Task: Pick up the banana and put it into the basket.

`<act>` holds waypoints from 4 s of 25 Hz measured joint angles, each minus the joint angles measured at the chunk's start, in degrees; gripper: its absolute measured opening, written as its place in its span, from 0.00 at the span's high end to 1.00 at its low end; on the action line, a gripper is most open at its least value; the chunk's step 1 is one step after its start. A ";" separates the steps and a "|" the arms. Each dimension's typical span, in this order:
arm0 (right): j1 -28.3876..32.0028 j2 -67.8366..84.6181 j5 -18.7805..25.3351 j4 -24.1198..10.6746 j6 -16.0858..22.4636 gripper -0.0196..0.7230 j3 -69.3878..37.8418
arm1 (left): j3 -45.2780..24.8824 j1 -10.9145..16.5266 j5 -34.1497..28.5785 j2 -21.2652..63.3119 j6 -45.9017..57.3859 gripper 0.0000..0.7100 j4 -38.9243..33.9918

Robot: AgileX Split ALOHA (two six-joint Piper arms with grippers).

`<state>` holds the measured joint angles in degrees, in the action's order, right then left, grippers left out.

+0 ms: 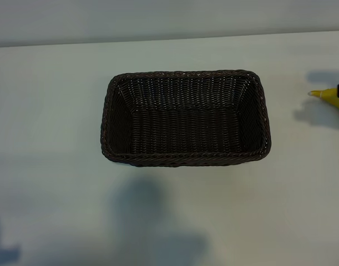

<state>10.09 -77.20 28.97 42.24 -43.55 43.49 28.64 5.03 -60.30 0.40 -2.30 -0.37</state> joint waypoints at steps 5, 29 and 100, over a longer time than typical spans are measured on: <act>0.00 -8.98 -1.18 -11.65 9.33 0.19 6.41 | -0.06 0.00 0.00 0.04 0.00 0.20 0.00; 0.00 -35.58 6.76 -33.11 27.89 0.21 20.01 | -0.06 0.00 0.00 0.04 0.06 0.20 0.00; -36.06 -33.62 26.71 -46.12 29.55 0.15 50.72 | -0.06 0.00 0.00 0.04 0.07 0.20 0.00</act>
<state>-25.97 -110.82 55.67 -3.88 -14.00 94.21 28.58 5.03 -60.30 0.45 -2.23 -0.37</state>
